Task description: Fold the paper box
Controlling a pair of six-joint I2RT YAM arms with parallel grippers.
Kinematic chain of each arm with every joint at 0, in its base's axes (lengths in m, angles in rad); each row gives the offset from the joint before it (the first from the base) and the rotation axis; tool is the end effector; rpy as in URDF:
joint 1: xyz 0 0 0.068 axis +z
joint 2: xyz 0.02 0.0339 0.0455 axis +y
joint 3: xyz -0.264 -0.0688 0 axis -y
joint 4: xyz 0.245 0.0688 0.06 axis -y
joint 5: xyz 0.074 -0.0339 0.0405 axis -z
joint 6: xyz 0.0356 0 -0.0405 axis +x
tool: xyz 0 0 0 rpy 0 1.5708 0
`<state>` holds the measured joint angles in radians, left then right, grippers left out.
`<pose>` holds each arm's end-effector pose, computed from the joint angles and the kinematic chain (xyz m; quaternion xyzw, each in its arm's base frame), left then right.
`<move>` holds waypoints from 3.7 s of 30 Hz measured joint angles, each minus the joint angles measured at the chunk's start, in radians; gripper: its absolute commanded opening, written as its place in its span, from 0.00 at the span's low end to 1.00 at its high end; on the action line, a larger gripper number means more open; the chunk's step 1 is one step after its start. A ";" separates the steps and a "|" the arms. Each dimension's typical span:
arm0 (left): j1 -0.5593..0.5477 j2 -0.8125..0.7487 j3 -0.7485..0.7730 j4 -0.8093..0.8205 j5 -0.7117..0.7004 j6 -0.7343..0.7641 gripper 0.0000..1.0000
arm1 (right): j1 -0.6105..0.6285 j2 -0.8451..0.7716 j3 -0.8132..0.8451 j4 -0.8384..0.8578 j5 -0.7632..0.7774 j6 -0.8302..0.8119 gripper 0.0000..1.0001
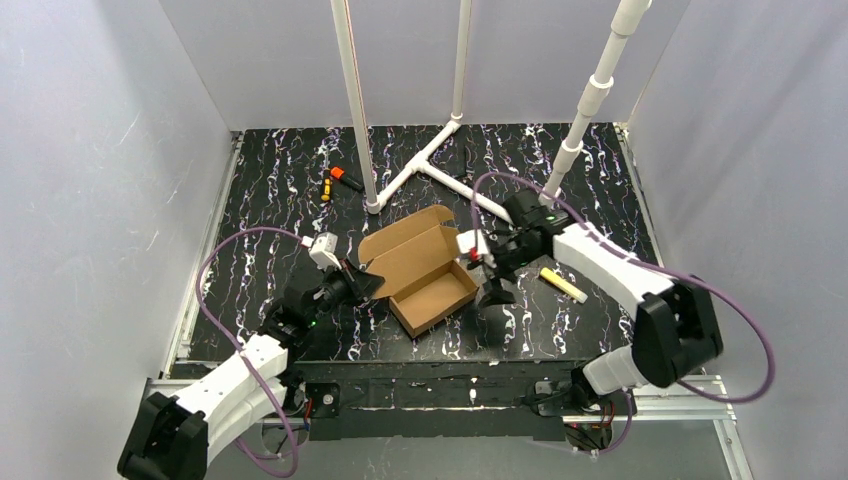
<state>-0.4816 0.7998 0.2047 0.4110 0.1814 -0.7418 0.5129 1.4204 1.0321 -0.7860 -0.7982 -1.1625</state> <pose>0.1563 -0.0889 0.1952 -0.0420 0.7670 -0.4225 0.4811 0.2211 0.1538 0.2461 -0.7225 0.5476 0.3031 0.2936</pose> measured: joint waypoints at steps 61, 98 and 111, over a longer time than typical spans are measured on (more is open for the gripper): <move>-0.023 0.043 0.098 -0.199 -0.176 0.158 0.00 | -0.499 -0.019 -0.282 0.214 0.534 0.312 0.61; -0.091 0.145 0.137 -0.089 -0.134 0.200 0.00 | 0.315 0.304 0.303 -0.026 0.333 0.152 0.69; -0.097 0.145 0.137 -0.089 -0.135 0.224 0.00 | 0.091 0.113 0.300 -0.080 0.124 0.209 0.82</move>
<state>-0.5781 0.9443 0.3416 0.3222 0.0460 -0.5182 0.6041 1.5330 1.3319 -0.8665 -0.6743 -0.9539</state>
